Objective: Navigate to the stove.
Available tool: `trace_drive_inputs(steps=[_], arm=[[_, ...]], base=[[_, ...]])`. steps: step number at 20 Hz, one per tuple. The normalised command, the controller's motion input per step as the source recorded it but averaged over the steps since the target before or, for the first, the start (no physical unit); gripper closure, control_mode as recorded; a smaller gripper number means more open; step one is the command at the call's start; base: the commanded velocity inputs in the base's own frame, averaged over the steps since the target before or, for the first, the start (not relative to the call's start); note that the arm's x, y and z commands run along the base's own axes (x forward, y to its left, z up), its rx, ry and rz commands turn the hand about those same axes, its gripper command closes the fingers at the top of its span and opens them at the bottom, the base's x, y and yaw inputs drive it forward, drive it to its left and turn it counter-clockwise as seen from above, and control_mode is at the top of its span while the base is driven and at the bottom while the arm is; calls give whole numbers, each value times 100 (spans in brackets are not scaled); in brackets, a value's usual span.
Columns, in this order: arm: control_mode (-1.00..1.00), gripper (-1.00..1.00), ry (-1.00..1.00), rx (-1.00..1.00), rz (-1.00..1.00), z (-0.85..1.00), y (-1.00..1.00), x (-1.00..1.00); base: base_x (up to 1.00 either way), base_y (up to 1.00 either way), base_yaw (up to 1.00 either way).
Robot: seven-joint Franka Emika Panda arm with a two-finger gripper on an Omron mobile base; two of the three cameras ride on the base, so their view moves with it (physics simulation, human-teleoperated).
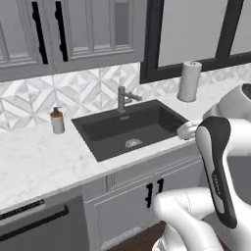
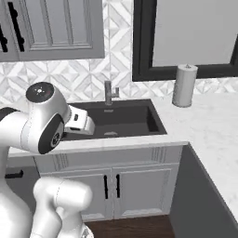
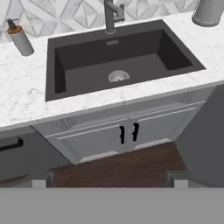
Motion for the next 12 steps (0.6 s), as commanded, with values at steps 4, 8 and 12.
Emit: trace_drive_inputs(steps=[4,8,12], arm=[[100,-100,0,0,0,0,0,0],[100,-100,0,0,0,0,0,0],[100,-100,0,0,0,0,0,0]], base=[[0,0,-100],[0,0,-100],[0,0,-100]])
